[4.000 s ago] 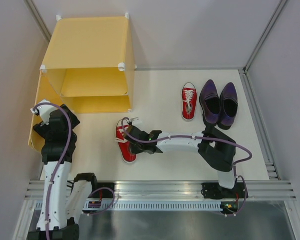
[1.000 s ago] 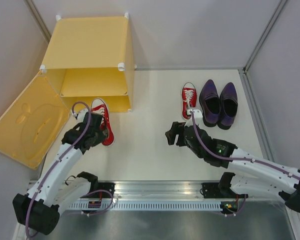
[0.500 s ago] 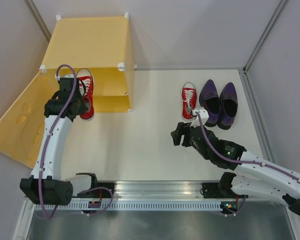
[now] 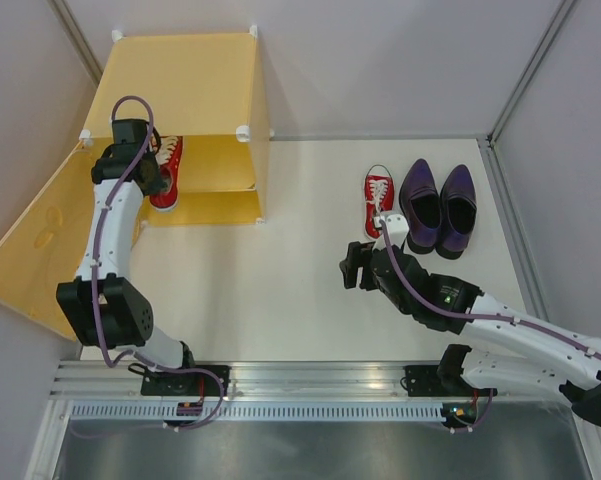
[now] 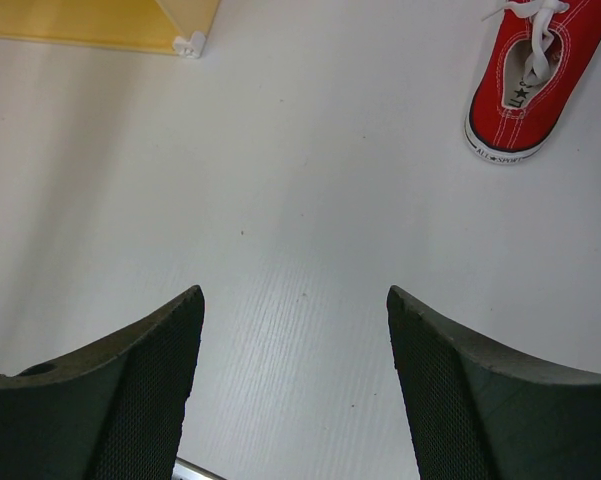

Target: Place and organize the shoes in the shoe cabinet

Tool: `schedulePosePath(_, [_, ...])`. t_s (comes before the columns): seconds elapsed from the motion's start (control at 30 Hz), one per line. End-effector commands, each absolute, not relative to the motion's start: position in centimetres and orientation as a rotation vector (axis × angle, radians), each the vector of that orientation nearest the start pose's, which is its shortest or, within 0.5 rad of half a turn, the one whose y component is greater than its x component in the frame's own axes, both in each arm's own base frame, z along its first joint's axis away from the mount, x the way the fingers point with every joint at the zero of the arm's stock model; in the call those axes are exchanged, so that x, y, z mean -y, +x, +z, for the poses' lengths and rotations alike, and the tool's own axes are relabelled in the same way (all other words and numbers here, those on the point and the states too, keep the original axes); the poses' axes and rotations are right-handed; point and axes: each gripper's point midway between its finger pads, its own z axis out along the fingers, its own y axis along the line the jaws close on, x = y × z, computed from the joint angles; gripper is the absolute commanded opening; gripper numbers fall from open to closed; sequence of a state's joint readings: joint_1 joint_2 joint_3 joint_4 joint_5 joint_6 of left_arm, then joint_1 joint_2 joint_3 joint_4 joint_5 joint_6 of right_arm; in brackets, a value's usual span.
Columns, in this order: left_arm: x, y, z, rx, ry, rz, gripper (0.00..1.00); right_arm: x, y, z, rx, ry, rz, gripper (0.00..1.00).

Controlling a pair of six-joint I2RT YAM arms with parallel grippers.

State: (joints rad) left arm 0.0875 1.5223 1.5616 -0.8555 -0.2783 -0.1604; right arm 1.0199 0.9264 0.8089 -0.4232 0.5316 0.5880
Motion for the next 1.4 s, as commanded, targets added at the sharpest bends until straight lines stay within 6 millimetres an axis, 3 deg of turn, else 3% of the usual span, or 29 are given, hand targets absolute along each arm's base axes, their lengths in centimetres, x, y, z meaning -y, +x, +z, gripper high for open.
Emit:
schedulePosePath(0.0, [-8.8, 42.4, 28.3, -2.141, -0.379, 0.281, 0.02, -22.0, 22.3, 21.8, -2.026, -0.116, 0.437, 0.78])
schedulePosePath(0.1, [-9.5, 43.4, 27.5, -2.138, -0.388, 0.295, 0.03, -22.1, 22.4, 21.3, -2.034, -0.110, 0.432, 0.78])
schedulePosePath(0.3, [-9.7, 44.7, 26.6, -2.117, -0.394, 0.279, 0.15, -22.1, 22.3, 20.7, -2.052, -0.101, 0.433, 0.78])
schedulePosePath(0.47, [-9.6, 44.7, 25.1, -2.131, -0.418, 0.268, 0.24, -21.9, 22.1, 20.6, -2.063, -0.093, 0.429, 0.78])
schedulePosePath(0.57, [-9.5, 44.4, 25.3, -2.117, -0.425, 0.254, 0.34, -21.7, 22.1, 20.6, -2.062, -0.081, 0.431, 0.78])
schedulePosePath(0.63, [-9.3, 44.2, 25.9, -2.100, -0.428, 0.242, 0.40, -21.6, 21.9, 20.7, -2.063, -0.080, 0.438, 0.78])
schedulePosePath(0.67, [-9.1, 43.9, 26.8, -2.080, -0.427, 0.231, 0.51, -21.6, 21.9, 20.7, -2.063, -0.077, 0.442, 0.78])
schedulePosePath(0.73, [-8.8, 43.5, 28.0, -2.053, -0.424, 0.209, 0.57, -21.6, 21.8, 20.8, -2.061, -0.081, 0.450, 0.78])
schedulePosePath(0.77, [-8.7, 43.0, 29.5, -2.017, -0.425, 0.197, 0.66, -21.6, 21.7, 20.8, -2.062, -0.081, 0.452, 0.78])
schedulePosePath(0.9, [-7.6, 41.3, 32.5, -1.949, -0.407, 0.131, 0.80, -21.6, 21.5, 20.8, -2.066, -0.086, 0.460, 0.78])
schedulePosePath(1.0, [-6.7, 39.8, 33.3, -1.925, -0.392, 0.087, 0.86, -21.4, 21.4, 21.0, -2.058, -0.079, 0.469, 0.78])
schedulePosePath(1.1, [-5.9, 38.4, 32.1, -1.945, -0.349, 0.065, 0.92, -21.2, 21.3, 20.9, -2.057, -0.076, 0.474, 0.78])
schedulePosePath(1.13, [-5.9, 38.0, 30.6, -1.966, -0.338, 0.070, 0.93, -21.2, 21.3, 21.0, -2.055, -0.071, 0.479, 0.78])
schedulePosePath(1.2, [-6.0, 37.6, 29.7, -1.973, -0.317, 0.088, 0.96, -21.1, 21.2, 20.9, -2.056, -0.075, 0.480, 0.78])
schedulePosePath(1.37, [-5.3, 37.8, 29.6, -1.947, -0.295, 0.043, 0.97, -21.2, 21.1, 20.5, -2.060, -0.092, 0.480, 0.78])
